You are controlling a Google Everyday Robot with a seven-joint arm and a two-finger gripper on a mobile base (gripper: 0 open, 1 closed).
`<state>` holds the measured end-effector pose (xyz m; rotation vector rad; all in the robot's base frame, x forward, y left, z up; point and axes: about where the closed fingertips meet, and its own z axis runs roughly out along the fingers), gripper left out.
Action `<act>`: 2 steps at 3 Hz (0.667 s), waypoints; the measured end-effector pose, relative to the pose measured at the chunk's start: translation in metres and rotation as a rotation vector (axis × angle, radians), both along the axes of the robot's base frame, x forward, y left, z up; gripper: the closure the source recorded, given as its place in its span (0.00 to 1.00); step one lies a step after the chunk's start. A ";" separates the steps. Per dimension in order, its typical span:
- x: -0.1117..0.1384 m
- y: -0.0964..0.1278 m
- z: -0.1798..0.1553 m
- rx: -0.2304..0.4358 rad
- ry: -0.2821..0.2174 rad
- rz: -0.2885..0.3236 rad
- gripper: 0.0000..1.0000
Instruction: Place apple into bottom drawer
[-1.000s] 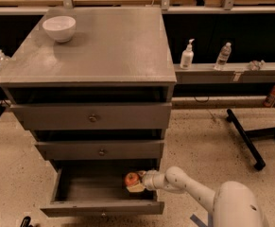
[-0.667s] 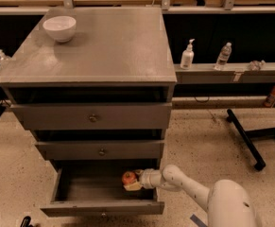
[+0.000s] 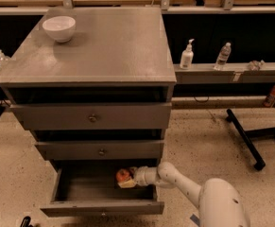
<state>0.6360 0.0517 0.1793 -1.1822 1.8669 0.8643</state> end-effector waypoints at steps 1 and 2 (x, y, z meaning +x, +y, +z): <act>0.000 0.004 -0.006 -0.007 0.012 0.008 1.00; 0.000 0.007 -0.016 -0.016 0.036 0.009 0.81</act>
Offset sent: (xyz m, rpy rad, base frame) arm 0.0035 0.0038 -0.0242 -0.0266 0.0523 0.0058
